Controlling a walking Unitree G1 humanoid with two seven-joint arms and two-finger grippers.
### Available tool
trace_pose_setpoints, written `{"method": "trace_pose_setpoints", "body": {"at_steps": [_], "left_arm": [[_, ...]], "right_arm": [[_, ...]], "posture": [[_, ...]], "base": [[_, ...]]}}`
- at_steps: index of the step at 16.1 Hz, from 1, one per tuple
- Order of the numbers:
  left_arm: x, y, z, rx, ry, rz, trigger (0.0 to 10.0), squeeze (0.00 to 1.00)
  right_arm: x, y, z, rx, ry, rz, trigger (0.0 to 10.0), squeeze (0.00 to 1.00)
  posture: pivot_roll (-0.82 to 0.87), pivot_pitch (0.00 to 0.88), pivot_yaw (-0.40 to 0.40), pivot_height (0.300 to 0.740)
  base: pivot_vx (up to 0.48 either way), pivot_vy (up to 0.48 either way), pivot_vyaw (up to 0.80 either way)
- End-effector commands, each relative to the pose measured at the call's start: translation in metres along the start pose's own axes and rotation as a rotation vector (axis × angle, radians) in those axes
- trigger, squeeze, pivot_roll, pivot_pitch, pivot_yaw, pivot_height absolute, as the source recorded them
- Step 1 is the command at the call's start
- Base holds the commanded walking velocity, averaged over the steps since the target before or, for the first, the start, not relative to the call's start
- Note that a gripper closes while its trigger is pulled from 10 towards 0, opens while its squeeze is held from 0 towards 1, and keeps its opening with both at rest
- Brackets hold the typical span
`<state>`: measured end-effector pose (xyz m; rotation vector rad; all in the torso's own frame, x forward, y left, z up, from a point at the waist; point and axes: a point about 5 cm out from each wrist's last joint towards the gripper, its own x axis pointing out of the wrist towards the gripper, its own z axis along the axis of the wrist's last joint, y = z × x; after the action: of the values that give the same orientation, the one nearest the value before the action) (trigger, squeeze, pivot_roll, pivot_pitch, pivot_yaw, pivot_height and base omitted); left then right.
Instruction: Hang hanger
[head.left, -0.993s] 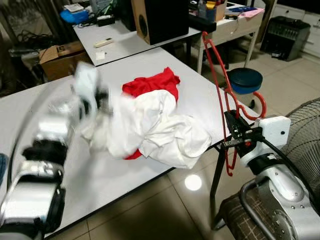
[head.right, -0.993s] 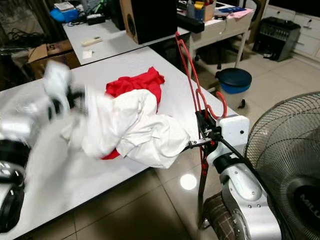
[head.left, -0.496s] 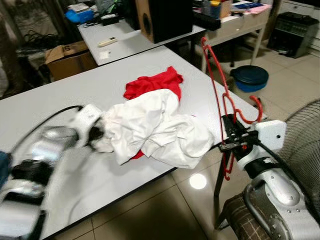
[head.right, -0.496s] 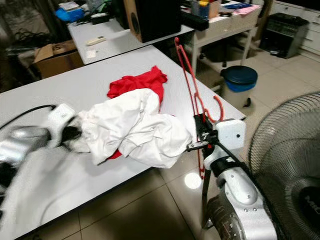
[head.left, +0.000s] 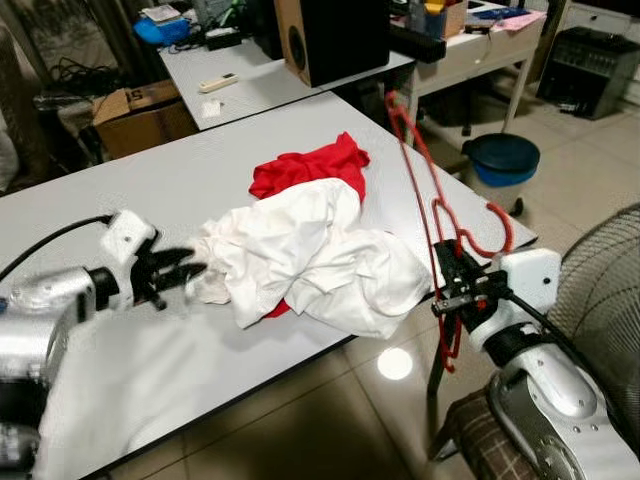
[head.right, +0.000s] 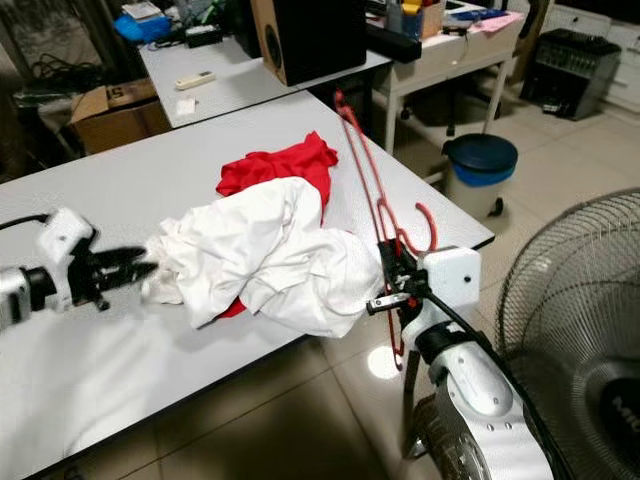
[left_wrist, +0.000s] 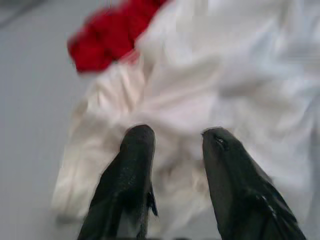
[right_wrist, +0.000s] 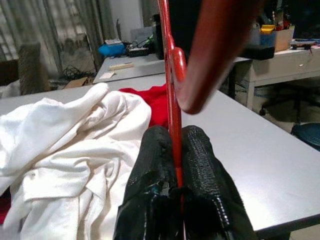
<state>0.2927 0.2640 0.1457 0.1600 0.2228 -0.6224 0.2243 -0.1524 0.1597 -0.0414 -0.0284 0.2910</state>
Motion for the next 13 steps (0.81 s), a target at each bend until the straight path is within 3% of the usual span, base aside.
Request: {"method": "trace_pose_setpoints", "body": {"at_steps": [1, 2, 4, 6, 11, 13], "left_arm": [[-0.008, -0.003, 0.013, -0.001, -0.117, 0.096, 10.0, 0.00], [-0.013, -0.016, 0.016, -0.014, -0.183, 0.146, 10.0, 0.00], [-0.014, -0.023, 0.016, -0.017, -0.193, 0.146, 10.0, 0.00], [-0.009, -0.053, -0.008, -0.037, -0.133, 0.178, 10.0, 0.00], [0.014, -0.073, 0.001, -0.081, -0.160, 0.208, 10.0, 0.00], [0.022, -0.079, 0.004, 0.013, -0.174, 0.233, 10.0, 0.00]], "right_arm": [[0.004, 0.006, 0.001, 0.003, 0.001, 0.046, 10.0, 0.00], [0.006, 0.008, -0.001, -0.007, 0.011, 0.047, 10.0, 0.00], [0.007, 0.006, -0.002, -0.014, 0.016, 0.036, 10.0, 0.00], [0.005, 0.017, -0.016, -0.013, 0.054, 0.004, 10.0, 0.00], [-0.003, 0.013, -0.020, -0.036, 0.061, -0.075, 10.0, 0.00], [-0.011, 0.009, -0.018, 0.013, 0.053, -0.095, 10.0, 0.00]], "posture": [[-0.06, 0.000, 0.079, 0.740], [-0.04, 0.000, 0.059, 0.740], [-0.04, 0.000, 0.052, 0.740], [-0.03, 0.000, 0.046, 0.740], [-0.09, 0.000, 0.083, 0.740], [-0.12, 0.000, 0.101, 0.740]], "base": [[0.000, 0.000, 0.00], [0.000, 0.296, 0.00], [0.000, 0.309, 0.00], [0.000, 0.388, 0.00], [0.000, 0.354, 0.00], [0.000, -0.240, 0.00]]}}
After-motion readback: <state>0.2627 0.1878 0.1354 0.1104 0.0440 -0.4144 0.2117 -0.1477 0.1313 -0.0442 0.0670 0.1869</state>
